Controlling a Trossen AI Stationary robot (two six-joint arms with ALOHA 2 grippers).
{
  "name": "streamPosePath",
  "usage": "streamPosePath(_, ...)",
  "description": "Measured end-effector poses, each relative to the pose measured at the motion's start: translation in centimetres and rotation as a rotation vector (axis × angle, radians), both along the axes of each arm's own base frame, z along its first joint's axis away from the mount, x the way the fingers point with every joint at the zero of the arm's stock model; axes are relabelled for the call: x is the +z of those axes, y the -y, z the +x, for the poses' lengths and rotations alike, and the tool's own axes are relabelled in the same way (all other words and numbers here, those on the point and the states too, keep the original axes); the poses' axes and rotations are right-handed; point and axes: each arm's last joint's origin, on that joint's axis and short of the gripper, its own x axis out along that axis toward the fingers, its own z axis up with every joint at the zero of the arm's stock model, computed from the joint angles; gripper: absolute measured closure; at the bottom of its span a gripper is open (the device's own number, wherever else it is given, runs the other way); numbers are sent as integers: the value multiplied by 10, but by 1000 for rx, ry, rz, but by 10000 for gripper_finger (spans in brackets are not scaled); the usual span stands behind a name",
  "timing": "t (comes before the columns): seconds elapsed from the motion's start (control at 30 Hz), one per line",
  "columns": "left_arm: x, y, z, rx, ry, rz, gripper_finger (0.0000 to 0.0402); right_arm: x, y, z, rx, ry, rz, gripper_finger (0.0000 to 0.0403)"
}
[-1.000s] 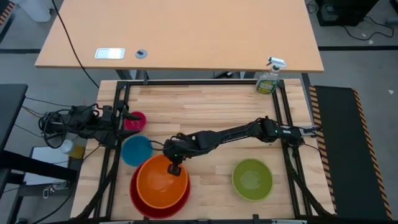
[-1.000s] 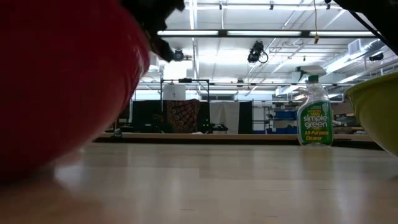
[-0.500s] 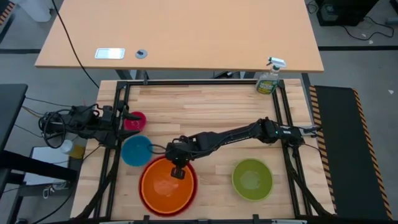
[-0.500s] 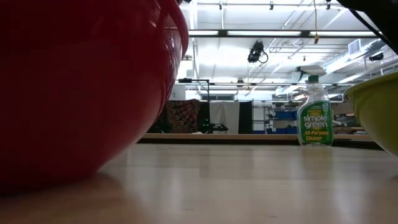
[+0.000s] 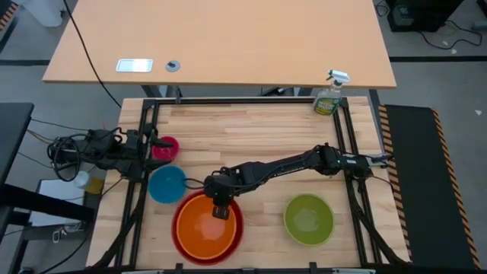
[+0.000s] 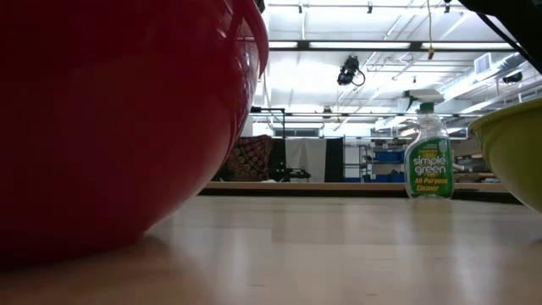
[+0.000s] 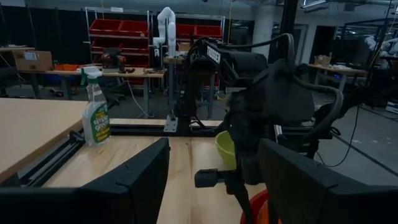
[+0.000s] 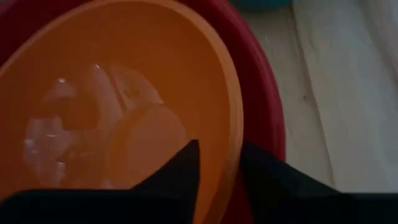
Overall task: Nest bowls inside each other
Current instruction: Stack the orange bowl on top of the red bowl, then stack the green bowl on top of the orange bowl
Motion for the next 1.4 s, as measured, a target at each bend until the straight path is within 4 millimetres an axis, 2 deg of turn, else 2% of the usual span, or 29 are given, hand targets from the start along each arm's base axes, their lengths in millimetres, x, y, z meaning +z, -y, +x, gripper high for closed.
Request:
streamPosePath(0.1,0,0,0,0,0,0,153,8,5,-1,-18,-21,54,228)
streamPosePath(0.23,0,0,0,0,0,0,153,34,12,-7,-61,-39,59,200)
streamPosePath(0.43,-3,0,0,-1,-27,-11,153,42,6,-26,-70,-144,-40,201)
streamPosePath(0.63,-6,0,0,-2,-59,-31,153,52,-3,-60,-101,-324,-225,205)
streamPosePath(0.9,-7,0,0,-2,-72,-48,153,75,-17,-96,-138,-405,-218,206)
streamPosePath(1.07,-8,0,0,-2,-88,-52,153,67,-12,-117,-164,-503,-207,206)
streamPosePath(1.17,-9,0,1,-2,-93,-51,153,54,-8,-132,-142,-581,-235,206)
streamPosePath(1.4,-9,0,1,-1,-93,-50,153,25,-15,-178,-25,-748,-277,200)
